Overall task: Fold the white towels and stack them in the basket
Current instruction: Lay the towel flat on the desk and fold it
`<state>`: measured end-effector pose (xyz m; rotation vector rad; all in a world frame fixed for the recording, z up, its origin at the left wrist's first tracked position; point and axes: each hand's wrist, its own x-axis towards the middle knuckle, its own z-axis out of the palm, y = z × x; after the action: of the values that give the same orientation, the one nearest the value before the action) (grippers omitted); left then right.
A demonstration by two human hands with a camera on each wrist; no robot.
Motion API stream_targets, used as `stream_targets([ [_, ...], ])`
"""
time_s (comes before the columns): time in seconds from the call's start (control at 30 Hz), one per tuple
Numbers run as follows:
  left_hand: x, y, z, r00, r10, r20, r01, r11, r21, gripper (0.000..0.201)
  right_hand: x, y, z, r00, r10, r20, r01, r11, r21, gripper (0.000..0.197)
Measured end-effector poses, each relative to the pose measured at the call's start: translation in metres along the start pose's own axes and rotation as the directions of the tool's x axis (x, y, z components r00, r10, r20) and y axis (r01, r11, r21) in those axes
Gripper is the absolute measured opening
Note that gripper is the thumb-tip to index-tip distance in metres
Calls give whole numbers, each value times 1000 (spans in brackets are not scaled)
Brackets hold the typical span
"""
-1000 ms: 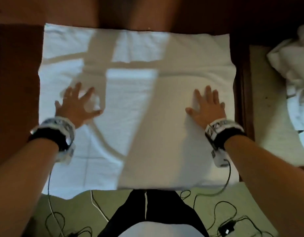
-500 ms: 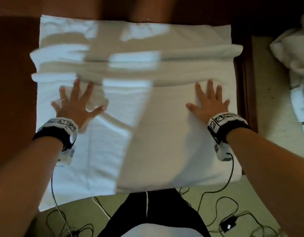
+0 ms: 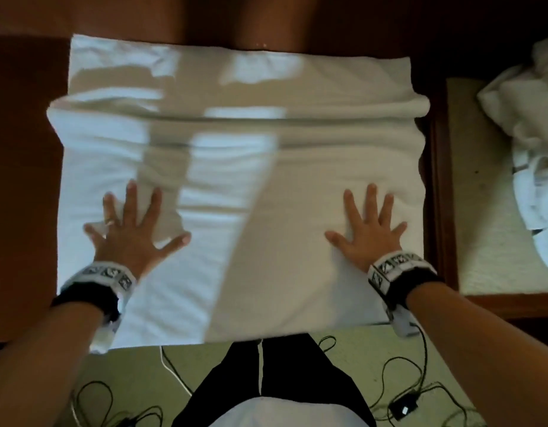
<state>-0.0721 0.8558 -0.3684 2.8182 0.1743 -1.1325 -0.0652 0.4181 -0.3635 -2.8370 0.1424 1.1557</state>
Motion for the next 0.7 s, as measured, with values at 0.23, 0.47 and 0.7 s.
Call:
stream_targets([
  [0.23, 38, 3, -34, 998, 20, -64, -19, 1000, 5, 103, 35, -8, -35, 998, -18, -66, 25, 994, 104, 86],
  [0.47, -69, -24, 74, 991, 96, -93, -93, 995, 35, 90, -76, 39, 58, 993, -10, -116, 18, 997, 72, 75],
  [0.7, -88, -34, 102, 973, 134, -189, -125, 990, 60, 102, -98, 37, 82, 950, -188, -248, 174, 982, -77, 87],
])
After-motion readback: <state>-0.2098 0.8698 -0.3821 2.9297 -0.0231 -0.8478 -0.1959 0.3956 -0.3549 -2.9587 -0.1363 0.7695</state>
